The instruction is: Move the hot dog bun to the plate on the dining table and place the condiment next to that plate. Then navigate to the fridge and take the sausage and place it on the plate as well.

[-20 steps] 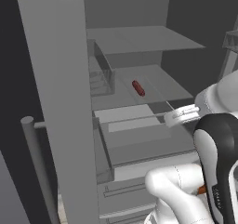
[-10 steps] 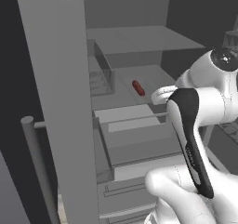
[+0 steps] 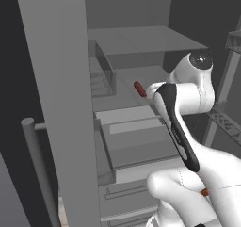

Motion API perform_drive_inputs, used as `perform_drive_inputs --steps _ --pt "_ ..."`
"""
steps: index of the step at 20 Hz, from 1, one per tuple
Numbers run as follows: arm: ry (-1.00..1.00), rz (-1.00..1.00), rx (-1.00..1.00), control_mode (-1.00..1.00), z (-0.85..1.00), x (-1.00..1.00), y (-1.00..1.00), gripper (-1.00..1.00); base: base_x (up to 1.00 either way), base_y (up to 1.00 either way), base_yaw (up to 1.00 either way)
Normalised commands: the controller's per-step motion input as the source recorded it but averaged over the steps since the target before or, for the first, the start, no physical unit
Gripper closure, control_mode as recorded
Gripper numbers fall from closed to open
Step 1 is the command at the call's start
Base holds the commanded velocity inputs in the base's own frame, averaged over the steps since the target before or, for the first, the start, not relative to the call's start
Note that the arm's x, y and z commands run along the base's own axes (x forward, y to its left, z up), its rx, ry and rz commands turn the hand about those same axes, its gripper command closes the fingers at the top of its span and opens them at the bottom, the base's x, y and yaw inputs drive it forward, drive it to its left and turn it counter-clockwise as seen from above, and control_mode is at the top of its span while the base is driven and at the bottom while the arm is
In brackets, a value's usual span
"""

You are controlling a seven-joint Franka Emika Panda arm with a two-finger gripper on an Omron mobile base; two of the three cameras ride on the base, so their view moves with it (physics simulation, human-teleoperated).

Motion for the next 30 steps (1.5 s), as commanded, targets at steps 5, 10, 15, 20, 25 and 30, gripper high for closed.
perform_drive_inputs --steps 5,10,15,20,25,30 --pt "0.07 -0.01 0.00 -1.00 -0.42 0.91 -0.03 -1.00 0.00 0.00 0.00" --pt "0.08 0.00 0.00 -1.00 -0.35 0.91 -0.01 -1.00 0.00 0.00 0.00" --pt "0.03 0.00 0.00 -1.00 -0.27 0.78 0.00 -1.00 0.00 0.00 0.00" --pt "0.01 0.00 0.00 -1.00 -0.28 0.62 0.00 -1.00 0.00 0.00 0.00" --pt "0.01 0.00 0.00 -1.00 -0.28 0.61 0.00 -1.00 0.00 0.00 0.00" --pt "0.00 0.00 -0.01 -1.00 -0.26 0.54 0.00 -1.00 0.00 0.00 0.00"
